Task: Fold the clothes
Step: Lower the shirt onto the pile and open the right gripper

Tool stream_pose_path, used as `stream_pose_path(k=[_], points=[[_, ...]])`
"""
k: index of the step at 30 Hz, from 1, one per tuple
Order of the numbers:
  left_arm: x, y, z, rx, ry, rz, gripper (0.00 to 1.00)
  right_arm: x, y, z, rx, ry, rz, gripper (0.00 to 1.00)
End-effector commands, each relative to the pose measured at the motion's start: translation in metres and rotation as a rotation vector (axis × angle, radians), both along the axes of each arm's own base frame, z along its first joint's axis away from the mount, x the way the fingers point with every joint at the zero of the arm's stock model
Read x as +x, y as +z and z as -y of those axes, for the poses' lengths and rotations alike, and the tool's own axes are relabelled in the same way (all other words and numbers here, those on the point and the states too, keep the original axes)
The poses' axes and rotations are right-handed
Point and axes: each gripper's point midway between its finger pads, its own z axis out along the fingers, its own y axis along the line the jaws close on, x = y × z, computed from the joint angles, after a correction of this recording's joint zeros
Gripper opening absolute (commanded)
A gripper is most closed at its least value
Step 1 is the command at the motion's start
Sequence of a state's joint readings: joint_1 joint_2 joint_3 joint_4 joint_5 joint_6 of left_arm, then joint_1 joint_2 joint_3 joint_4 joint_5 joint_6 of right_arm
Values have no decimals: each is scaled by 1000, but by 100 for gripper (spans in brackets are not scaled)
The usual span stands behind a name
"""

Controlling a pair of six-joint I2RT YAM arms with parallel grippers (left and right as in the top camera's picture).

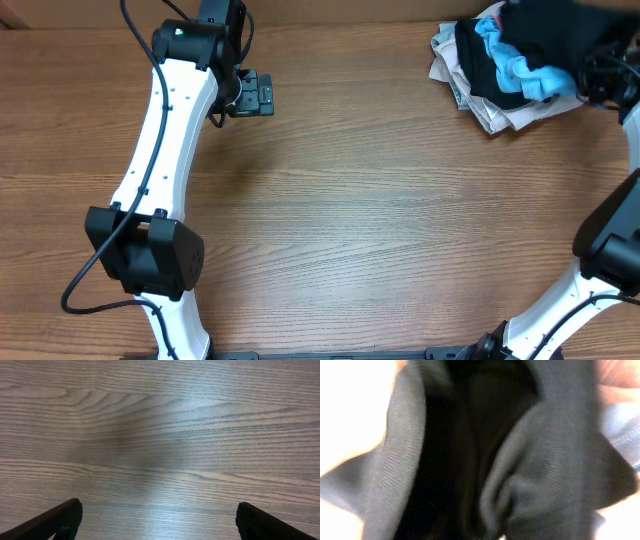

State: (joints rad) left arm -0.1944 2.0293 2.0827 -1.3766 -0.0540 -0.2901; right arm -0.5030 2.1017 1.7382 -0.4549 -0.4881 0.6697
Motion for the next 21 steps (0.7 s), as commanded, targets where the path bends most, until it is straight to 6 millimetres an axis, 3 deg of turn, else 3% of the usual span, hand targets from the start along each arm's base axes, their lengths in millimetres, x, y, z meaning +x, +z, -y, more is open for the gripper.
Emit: stream_pose_path(k=[1, 7, 11, 13, 16, 17, 21], points=[[1, -9, 5, -24, 13, -21, 100, -1, 17, -1, -140, 77, 20, 58], [0, -9, 6, -29, 11, -26, 100, -6, 10, -5, -185, 135, -5, 68], [1, -9, 6, -29, 12, -25, 100, -9, 22, -3, -197, 127, 11, 73], [1, -9, 6, -28, 11, -25, 100, -14, 38, 3, -216, 108, 27, 76], [1, -9, 6, -29, 11, -24, 100, -32, 78, 16, -296, 63, 39, 81], [2, -9, 6, -30, 11, -19, 100, -44, 103, 19, -355, 55, 42, 82], [6, -8, 7, -33, 11, -4, 100, -62, 145, 18, -475, 46, 48, 88]])
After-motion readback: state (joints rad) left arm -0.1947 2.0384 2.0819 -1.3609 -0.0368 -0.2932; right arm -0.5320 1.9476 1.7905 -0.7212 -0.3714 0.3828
